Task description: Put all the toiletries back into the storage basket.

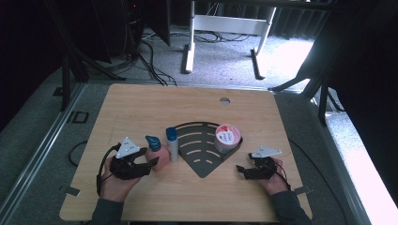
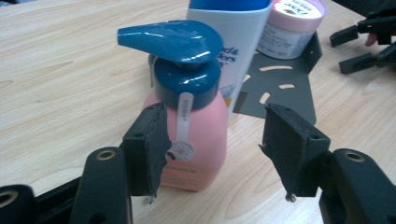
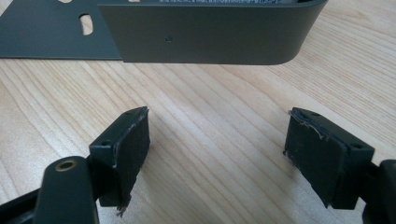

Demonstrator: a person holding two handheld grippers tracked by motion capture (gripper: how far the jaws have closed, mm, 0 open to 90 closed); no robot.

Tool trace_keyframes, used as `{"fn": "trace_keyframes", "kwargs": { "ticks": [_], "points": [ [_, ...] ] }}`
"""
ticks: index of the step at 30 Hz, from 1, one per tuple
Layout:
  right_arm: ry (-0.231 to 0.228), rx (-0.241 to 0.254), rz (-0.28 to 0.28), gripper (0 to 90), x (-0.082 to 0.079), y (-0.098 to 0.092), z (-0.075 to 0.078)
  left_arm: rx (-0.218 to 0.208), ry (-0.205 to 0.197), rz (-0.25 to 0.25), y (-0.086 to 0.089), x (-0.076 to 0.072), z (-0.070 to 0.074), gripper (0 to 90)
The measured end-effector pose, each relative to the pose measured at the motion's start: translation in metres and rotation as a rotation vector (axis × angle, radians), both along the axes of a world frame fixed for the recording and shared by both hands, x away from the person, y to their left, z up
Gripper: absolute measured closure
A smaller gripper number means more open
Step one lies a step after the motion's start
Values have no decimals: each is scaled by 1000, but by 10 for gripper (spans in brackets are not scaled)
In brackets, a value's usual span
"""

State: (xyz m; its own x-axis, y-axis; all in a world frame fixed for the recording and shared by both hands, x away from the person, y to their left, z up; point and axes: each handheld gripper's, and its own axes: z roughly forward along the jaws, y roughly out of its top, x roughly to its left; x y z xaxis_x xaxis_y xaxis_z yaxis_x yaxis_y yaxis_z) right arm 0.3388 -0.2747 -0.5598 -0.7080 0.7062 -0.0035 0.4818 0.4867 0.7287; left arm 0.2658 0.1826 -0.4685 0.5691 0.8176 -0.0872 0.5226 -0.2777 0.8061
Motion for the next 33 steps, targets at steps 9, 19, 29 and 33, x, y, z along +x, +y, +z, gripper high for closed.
{"fn": "trace_keyframes", "kwargs": {
  "ticks": [9,19,29,33],
  "points": [
    [0,0,0,218,0,0,0,-1,23,9,-4,13,-5,374],
    [0,0,0,218,0,0,0,1,21,29,-4,23,-8,361],
    [0,-1,0,217,0,0,0,20,13,41,-8,30,-9,364],
    [0,-1,1,217,0,0,0,21,14,42,-10,32,-10,366]
  ]
}}
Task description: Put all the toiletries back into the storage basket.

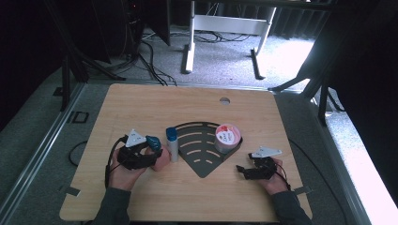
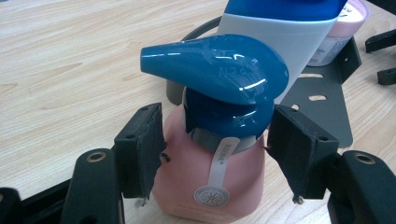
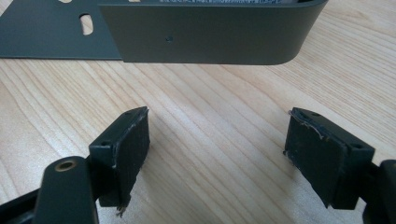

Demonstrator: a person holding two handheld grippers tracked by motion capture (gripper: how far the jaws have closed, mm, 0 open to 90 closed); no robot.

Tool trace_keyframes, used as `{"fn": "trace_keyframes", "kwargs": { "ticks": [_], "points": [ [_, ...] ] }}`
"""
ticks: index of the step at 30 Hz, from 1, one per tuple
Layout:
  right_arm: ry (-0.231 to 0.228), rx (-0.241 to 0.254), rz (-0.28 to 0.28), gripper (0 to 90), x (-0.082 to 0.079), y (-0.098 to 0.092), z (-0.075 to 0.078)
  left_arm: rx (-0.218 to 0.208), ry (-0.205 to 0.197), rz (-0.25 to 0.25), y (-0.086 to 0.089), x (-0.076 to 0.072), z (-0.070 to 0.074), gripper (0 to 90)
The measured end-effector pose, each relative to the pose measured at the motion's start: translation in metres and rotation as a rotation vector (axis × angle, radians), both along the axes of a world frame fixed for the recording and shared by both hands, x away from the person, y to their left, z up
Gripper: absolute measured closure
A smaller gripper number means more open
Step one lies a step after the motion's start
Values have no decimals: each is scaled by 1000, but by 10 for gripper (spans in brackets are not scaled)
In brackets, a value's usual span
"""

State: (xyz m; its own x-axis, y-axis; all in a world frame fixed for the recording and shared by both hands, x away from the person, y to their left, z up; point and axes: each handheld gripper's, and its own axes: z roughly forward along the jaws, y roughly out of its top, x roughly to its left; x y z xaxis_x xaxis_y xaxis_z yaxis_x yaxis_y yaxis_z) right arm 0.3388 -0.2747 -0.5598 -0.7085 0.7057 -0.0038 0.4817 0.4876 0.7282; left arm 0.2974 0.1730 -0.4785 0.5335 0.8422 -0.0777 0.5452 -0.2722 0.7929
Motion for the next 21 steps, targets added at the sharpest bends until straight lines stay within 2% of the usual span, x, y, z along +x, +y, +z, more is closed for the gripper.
{"fn": "trace_keyframes", "kwargs": {
  "ticks": [6,19,21],
  "points": [
    [0,0,0,216,0,0,0,-4,1,7,-1,3,0,365],
    [1,0,0,215,0,0,0,21,3,-15,-7,10,5,364],
    [1,0,0,215,0,0,0,13,-1,-17,-7,11,6,367]
  ]
}}
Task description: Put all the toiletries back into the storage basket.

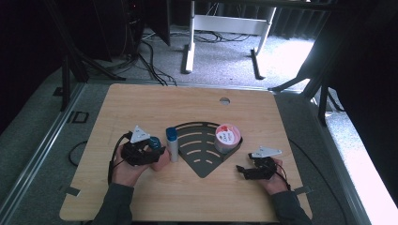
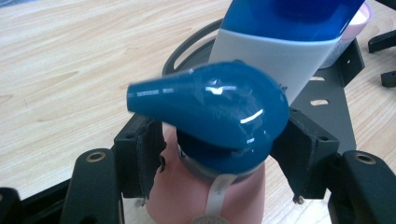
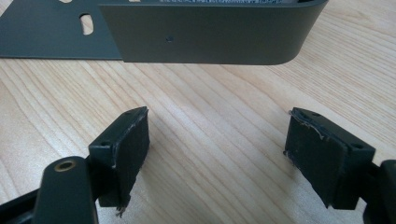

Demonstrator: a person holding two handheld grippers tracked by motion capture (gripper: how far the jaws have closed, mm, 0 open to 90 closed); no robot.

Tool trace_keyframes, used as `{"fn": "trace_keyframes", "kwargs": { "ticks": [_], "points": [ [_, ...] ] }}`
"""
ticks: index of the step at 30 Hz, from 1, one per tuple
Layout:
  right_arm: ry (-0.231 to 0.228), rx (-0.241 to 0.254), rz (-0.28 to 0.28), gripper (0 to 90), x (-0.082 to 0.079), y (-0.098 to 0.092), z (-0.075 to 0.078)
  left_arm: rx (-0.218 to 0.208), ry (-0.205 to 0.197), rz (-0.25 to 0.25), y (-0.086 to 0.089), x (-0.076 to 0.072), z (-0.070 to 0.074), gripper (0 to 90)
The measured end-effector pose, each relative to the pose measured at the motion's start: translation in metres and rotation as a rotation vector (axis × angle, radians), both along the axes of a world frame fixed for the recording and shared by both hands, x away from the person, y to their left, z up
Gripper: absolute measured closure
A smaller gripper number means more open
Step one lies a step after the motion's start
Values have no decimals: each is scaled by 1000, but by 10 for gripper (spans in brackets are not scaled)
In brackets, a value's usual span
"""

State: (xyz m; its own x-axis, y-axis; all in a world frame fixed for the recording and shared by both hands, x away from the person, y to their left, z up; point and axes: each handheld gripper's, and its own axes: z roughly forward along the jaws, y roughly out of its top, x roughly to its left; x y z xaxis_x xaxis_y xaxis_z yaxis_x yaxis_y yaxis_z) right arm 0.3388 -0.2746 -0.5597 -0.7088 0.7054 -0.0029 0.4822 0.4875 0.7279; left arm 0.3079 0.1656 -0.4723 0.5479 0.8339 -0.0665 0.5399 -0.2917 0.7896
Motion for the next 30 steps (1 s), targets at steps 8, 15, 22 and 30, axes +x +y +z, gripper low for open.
{"fn": "trace_keyframes", "kwargs": {
  "ticks": [8,15,22,30],
  "points": [
    [0,0,0,215,0,0,0,9,3,0,-1,2,-1,390],
    [-1,0,0,214,0,0,0,4,-2,4,-2,4,0,413],
    [-1,-1,1,214,0,0,0,9,-10,3,-4,4,2,466],
    [-1,-1,1,214,0,0,0,10,-1,2,-4,4,5,517]
  ]
}}
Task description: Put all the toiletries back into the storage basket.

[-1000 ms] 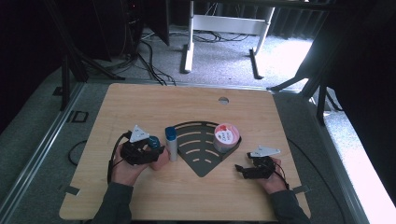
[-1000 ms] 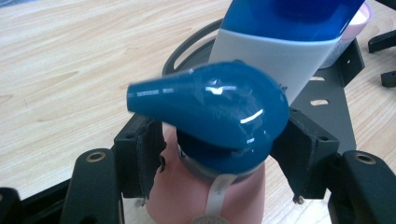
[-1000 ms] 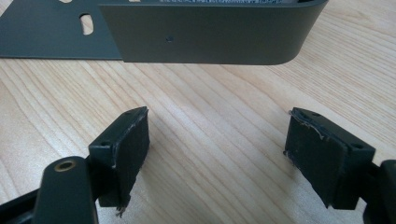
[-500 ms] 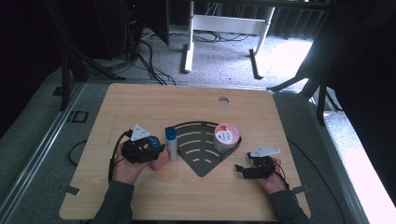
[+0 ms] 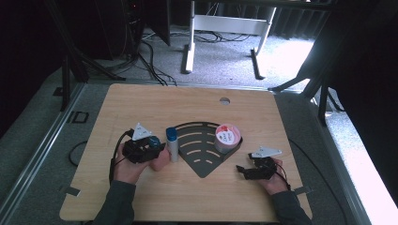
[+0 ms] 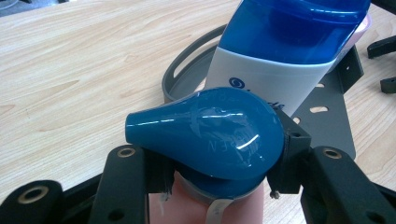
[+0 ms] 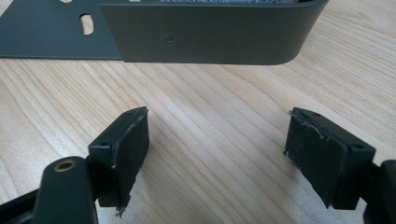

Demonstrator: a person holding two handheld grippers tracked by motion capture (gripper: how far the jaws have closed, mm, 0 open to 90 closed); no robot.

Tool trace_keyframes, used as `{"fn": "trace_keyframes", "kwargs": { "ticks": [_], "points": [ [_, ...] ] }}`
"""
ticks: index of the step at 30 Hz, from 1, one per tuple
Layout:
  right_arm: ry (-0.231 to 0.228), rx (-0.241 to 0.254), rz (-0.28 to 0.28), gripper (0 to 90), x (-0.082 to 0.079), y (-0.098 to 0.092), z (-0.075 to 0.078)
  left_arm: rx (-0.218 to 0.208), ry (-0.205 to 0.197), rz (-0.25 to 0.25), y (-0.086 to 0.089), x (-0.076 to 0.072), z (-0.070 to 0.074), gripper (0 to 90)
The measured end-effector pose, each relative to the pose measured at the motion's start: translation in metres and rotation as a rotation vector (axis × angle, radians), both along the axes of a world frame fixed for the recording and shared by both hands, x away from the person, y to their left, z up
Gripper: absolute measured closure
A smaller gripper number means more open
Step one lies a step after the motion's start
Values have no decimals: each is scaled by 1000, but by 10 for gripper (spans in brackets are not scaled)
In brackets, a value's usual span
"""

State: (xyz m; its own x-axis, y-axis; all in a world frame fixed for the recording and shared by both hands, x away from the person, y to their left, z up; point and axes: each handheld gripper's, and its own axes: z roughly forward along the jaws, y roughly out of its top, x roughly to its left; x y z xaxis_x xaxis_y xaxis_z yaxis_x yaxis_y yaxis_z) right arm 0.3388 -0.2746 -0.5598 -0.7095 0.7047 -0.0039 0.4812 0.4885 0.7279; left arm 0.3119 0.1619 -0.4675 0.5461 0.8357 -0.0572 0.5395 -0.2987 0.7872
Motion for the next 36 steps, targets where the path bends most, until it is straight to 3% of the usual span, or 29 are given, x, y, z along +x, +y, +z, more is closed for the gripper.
{"fn": "trace_keyframes", "kwargs": {
  "ticks": [19,36],
  "points": [
    [1,0,-1,214,0,0,0,19,6,11,-2,-2,2,526],
    [1,0,0,212,0,0,0,68,8,-15,-8,-11,7,528]
  ]
}}
